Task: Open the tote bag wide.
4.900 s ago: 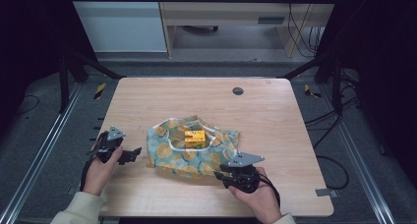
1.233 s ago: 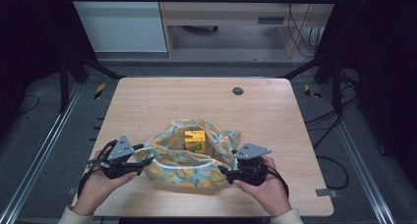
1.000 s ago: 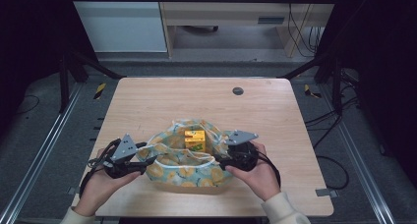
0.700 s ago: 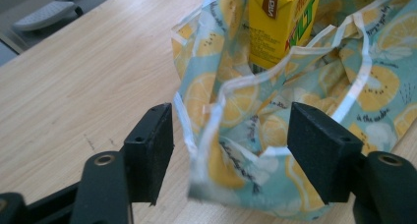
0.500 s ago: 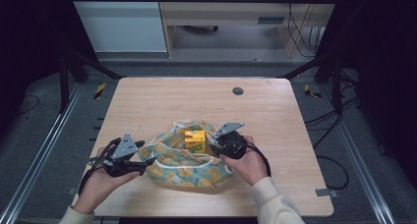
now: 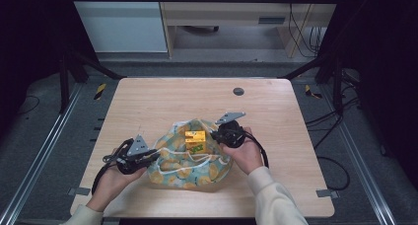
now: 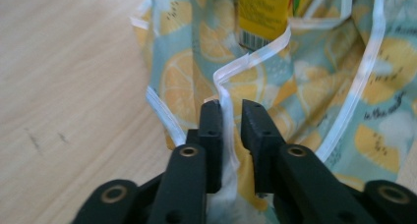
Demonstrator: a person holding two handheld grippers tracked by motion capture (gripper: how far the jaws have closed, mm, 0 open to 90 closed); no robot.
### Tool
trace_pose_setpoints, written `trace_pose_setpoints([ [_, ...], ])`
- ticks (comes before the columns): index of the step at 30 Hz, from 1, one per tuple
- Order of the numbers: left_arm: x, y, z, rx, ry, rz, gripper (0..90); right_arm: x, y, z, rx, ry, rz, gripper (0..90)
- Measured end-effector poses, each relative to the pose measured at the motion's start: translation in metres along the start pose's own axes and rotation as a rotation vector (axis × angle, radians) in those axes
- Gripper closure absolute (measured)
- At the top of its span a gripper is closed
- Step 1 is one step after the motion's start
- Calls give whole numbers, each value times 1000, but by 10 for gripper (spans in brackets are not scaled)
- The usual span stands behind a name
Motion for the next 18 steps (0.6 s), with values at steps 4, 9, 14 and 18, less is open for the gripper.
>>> trace_pose_setpoints([
  [4,2,-2,-10,7,-52,20,877,-9,-5,-17,17,-46,-36,892],
  [9,1,0,-13,9,-67,20,889,-18,-4,-33,38,-85,-71,895],
  [14,11,-6,-13,14,-87,65,890,-4,-15,-49,67,-115,-28,897],
  [18,16,-10,-10,11,-80,80,889,5,-15,-57,83,-128,-7,898],
])
Point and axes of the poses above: each handheld gripper's, and its own axes: y roughly backward along the jaws, x roughly out of its underside, z roughly to its left, the point moved 7 cm from there along -y, roughly forward along the jaws, and after that the axes turned 12 degrees about -x, right-handed, at the moved point
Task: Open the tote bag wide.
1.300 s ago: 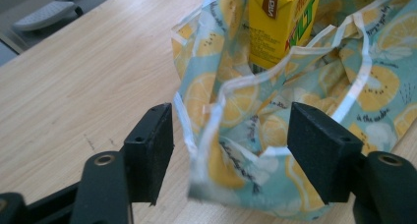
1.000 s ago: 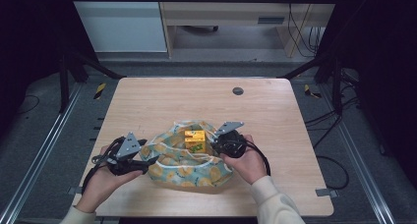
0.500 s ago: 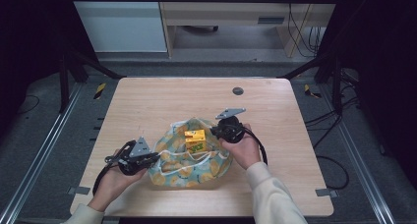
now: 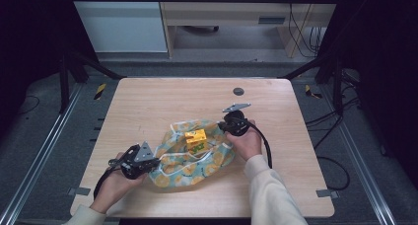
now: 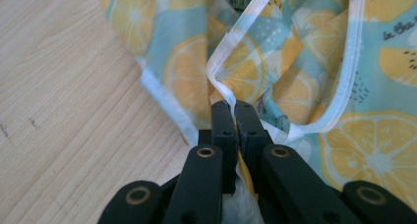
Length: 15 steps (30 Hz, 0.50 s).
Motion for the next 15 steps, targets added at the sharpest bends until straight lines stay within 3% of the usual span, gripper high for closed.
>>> trace_pose_setpoints([
  [7,3,-6,2,-3,1,18,889,16,2,-12,10,-20,36,898],
  [15,5,-9,1,-14,-5,31,888,27,1,-12,20,-23,70,899],
])
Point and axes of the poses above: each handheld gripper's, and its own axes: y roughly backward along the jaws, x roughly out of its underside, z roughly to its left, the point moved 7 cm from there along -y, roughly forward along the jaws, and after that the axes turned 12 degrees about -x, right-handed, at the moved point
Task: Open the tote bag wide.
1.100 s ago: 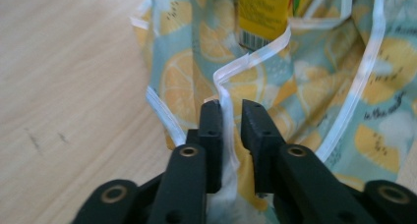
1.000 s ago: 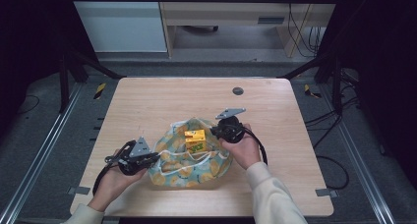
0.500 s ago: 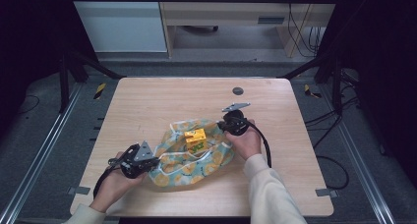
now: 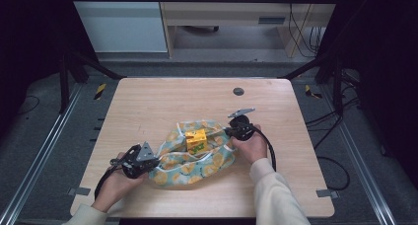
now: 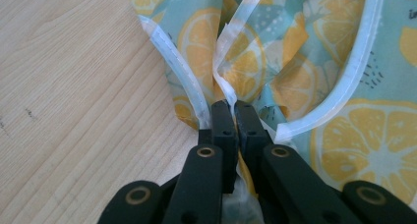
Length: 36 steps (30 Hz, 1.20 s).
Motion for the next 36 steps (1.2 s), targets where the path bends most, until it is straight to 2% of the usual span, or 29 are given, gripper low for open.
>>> trace_pose_setpoints([
  [6,-2,-5,6,-43,15,-7,889,9,2,1,2,3,25,899],
  [8,-2,-7,9,-42,26,-11,889,12,4,1,3,2,32,899],
  [16,0,-8,8,-41,17,0,889,16,5,3,-5,-8,36,899],
  [21,2,-9,7,-32,20,-1,882,19,5,5,0,4,43,879],
  [23,2,-9,7,-35,30,-10,859,17,8,6,8,14,35,796],
  [24,1,-8,8,-38,35,-23,830,15,10,6,29,37,26,710],
  [25,0,-7,8,-42,37,-35,788,13,12,7,47,48,17,631],
  [29,-9,2,11,-79,67,-92,612,4,27,12,68,61,-33,474],
  [32,-15,12,13,-94,84,-127,476,-5,40,17,73,70,-77,386],
  [34,-21,20,14,-93,105,-162,428,-11,50,23,71,84,-106,353],
  [36,-26,27,15,-93,97,-179,404,-16,60,28,71,95,-137,327],
])
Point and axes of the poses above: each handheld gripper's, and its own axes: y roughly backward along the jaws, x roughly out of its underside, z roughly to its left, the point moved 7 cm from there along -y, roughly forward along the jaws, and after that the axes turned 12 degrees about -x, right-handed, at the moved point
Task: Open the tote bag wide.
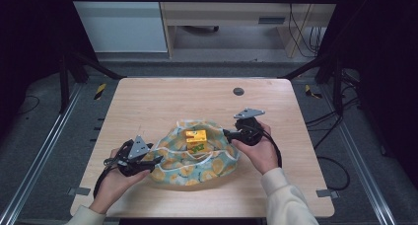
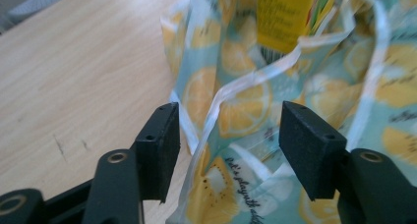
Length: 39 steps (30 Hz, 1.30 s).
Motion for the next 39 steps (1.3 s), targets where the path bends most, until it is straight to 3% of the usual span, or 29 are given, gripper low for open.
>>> trace_pose_setpoints([
  [1,-4,2,0,-1,16,-17,398,-2,5,3,-5,-2,-13,317],
  [5,-18,9,5,-15,-6,-40,379,-5,20,13,-20,12,-37,286],
  [11,-29,-2,19,-24,27,-23,358,14,31,34,-68,32,-24,257],
  [16,-31,-23,26,-20,25,12,352,34,28,49,-106,24,-8,230],
  [20,-28,-40,28,15,83,35,346,46,23,52,-115,21,-5,194],
  [27,-19,-55,21,46,79,79,336,59,11,54,-135,-24,-12,132],
  [29,-16,-58,18,57,78,89,357,63,6,56,-143,-32,-1,162],
  [33,-11,-63,15,84,65,123,489,68,-1,60,-164,-25,32,271],
  [39,-12,-65,11,79,41,124,730,70,-5,57,-165,-8,44,600],
])
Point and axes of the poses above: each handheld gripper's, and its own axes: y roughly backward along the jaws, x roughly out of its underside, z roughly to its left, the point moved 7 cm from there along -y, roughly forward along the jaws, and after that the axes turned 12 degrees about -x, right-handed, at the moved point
